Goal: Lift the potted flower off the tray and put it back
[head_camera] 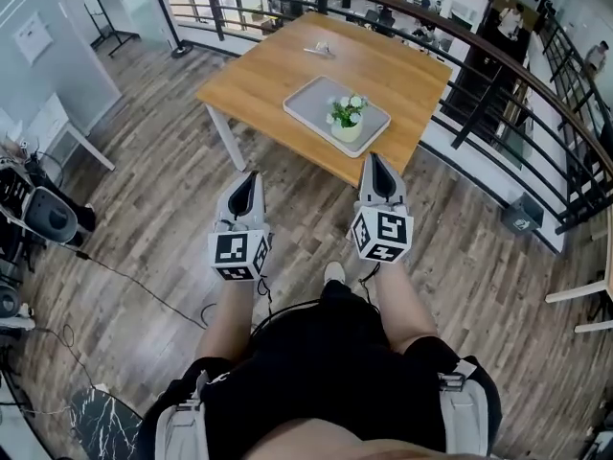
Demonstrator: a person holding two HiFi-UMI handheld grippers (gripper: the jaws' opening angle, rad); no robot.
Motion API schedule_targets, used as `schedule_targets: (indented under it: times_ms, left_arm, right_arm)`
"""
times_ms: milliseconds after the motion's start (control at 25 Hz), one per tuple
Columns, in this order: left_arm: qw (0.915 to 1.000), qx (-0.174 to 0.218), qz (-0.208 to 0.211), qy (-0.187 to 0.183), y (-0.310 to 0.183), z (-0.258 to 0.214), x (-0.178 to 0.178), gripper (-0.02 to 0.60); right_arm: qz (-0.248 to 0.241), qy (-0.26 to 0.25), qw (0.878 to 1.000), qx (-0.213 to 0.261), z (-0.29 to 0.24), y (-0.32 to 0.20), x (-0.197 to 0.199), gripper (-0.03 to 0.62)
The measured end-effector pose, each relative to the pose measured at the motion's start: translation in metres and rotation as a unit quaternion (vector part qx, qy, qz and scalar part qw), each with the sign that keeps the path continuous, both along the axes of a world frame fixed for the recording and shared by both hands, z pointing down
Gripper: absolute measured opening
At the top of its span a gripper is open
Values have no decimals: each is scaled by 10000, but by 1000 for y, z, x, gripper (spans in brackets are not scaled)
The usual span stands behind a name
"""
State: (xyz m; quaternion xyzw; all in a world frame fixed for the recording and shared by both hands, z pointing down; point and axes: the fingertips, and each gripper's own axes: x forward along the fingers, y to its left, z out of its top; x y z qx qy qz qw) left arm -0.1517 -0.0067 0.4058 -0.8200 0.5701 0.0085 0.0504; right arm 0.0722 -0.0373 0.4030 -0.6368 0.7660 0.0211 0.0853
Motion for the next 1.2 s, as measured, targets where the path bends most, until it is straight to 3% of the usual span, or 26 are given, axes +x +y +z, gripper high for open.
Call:
schedule_targets:
  times_ms: [360, 600, 840, 920, 1080, 1200]
  left_arm:
    - [9996, 39, -28, 273, -159, -24, 71, 12]
    - [9992, -181, 88, 342, -211, -13, 85, 12]
    - [9985, -310, 294, 347, -251, -8, 86, 11]
    - [9986, -302, 335, 292, -257, -9, 83, 11]
    - [9981, -369, 402, 289, -267, -4, 72, 12]
    - [9980, -408, 365, 318, -274, 0, 62, 12]
  right_arm:
    - [-176, 100, 9998, -7, -23, -159, 52, -2]
    - [4, 144, 9999, -34, -21, -212, 68, -2]
    - [148, 276, 9994, 138, -28, -245, 58, -2]
    - [59, 204, 9995, 242, -32, -254, 49, 78]
    - [-79, 257, 9991, 329, -27, -270, 23, 434]
    - [-75, 487, 9988, 61, -7, -285, 9, 525]
